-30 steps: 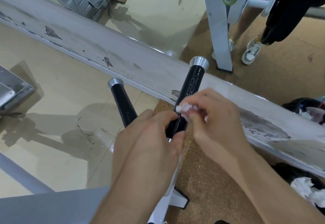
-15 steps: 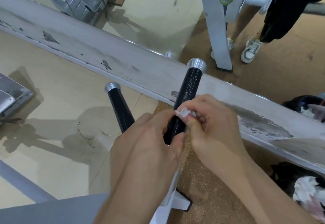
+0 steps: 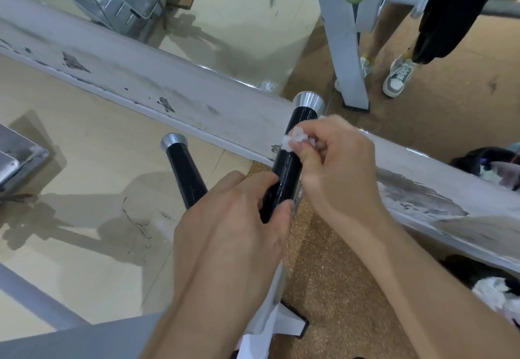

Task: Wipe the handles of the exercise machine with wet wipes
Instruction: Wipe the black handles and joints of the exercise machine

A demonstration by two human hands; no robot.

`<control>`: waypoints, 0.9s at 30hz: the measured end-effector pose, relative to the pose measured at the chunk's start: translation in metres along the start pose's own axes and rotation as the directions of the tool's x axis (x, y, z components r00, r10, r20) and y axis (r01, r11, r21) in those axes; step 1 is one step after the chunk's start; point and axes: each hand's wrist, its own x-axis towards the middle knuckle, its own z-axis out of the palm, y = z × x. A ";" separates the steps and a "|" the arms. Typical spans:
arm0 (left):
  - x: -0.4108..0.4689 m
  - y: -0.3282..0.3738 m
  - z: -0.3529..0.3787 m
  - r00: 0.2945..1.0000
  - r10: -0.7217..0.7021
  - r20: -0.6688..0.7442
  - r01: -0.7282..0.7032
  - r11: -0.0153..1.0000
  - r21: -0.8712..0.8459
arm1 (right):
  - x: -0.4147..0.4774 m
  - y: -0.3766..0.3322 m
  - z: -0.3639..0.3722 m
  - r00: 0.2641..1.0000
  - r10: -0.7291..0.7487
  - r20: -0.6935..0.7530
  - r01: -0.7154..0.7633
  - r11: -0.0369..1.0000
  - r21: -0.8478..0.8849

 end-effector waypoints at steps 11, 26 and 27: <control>0.013 0.003 0.001 0.998 0.054 0.043 -0.056 0.998 0.042 | -0.010 -0.002 -0.003 0.997 -0.007 0.073 0.005 0.999 0.034; 0.020 0.008 0.002 0.998 0.062 0.019 -0.063 0.997 0.048 | 0.041 0.012 0.008 0.980 -0.005 -0.198 0.006 1.000 0.004; 0.021 0.009 0.002 0.998 0.061 0.009 -0.062 0.997 0.051 | 0.033 0.011 0.008 0.984 0.011 -0.179 -0.010 1.000 0.008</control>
